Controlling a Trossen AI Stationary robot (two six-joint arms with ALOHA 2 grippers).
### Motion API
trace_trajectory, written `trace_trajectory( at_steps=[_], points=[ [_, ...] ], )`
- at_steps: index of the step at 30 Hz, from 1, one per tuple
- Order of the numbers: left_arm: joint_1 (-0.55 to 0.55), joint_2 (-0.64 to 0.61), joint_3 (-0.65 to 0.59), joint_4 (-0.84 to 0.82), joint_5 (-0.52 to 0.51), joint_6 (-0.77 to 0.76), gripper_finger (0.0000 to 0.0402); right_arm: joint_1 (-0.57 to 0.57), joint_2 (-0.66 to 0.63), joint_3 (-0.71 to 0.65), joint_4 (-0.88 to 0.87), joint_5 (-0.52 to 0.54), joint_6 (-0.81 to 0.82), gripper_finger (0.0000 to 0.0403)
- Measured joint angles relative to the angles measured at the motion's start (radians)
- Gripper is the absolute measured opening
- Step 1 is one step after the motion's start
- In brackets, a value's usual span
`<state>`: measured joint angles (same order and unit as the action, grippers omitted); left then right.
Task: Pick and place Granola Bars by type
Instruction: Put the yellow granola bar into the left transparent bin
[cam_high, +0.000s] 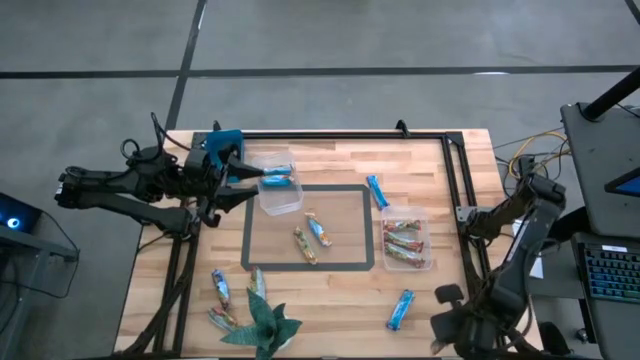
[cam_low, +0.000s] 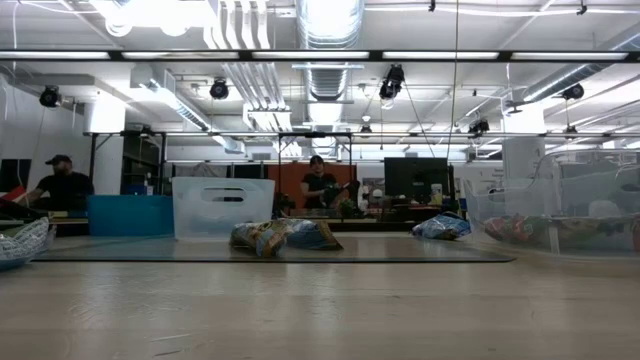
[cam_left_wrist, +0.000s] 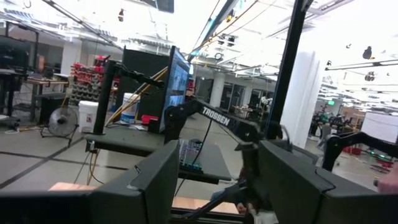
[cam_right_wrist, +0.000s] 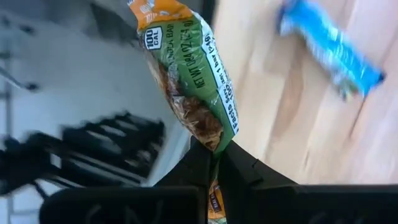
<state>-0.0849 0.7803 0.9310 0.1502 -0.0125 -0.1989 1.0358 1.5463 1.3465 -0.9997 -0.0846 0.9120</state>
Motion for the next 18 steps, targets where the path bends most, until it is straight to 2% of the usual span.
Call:
trace_trajectory(
  at_steps=[3, 8, 11, 18],
  points=[
    [0.0, 0.0, 0.0, 0.0, -0.008, 0.0, 0.0202, -0.017, -0.009, 0.081, -0.009, 0.112, -0.005, 0.0008],
    [0.0, 0.0, 0.0, 0.0, -0.009, -0.001, 0.0202, -0.066, -0.029, 0.179, -0.05, 0.443, -0.011, 0.0008],
    [0.0, 0.0, 0.0, 0.0, -0.012, -0.001, 0.0202, -0.116, -0.042, 0.21, -0.043, 0.583, -0.045, 0.0008],
    [0.0, 0.0, 0.0, 0.0, -0.013, 0.005, 0.0202, -0.261, -0.074, 0.22, 0.065, 0.709, -0.205, 0.0008]
  ],
)
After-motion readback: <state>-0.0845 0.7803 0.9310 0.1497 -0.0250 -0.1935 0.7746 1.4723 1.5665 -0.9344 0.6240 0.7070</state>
